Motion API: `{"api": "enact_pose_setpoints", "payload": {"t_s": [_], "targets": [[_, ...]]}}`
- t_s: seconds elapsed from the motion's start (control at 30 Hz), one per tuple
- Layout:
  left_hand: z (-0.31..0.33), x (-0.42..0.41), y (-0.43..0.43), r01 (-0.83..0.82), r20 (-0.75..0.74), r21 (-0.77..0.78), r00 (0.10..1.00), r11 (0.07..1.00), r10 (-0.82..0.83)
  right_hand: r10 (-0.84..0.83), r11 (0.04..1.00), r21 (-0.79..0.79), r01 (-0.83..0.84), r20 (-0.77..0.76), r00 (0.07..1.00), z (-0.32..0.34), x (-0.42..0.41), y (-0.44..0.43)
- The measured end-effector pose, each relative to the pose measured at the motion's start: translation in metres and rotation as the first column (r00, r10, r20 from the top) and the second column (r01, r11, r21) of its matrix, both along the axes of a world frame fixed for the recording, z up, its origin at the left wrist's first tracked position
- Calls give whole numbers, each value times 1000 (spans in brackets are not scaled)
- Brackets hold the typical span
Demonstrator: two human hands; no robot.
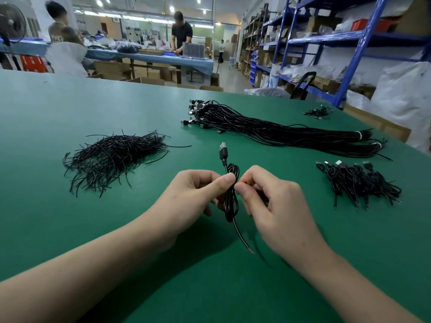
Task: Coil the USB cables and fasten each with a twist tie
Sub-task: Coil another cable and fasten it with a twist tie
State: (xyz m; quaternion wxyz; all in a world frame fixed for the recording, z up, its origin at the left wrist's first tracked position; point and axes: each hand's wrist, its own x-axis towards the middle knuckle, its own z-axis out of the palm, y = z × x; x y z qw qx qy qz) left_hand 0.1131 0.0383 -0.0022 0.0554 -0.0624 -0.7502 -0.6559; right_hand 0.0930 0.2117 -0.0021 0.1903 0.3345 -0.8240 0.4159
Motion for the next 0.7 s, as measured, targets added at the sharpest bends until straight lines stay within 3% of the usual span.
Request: {"api": "enact_pose_setpoints", "payload": {"t_s": [0.2,0.37,0.5,0.6,0.7], "targets": [[-3,-1,-2,-49,-16,74,999,996,51,48,987,-158,16,398,916,-5,-1,-7],[-7,-4,-3,-77,-27,77,997,994,79,70,984,-177,11,442,894,-9,1,-10],[-14,-8,-5,-90,-91,-24,992,996,88,68,984,-174,27,517,853,-4,0,-7],[-19,-11,-9,-60,-89,-79,995,995,53,-125,982,-70,174,445,887,9,-10,6],[-22,-13,-10,-51,-85,-96,995,994,43,-451,882,239,406,181,874,30,-36,36]]}}
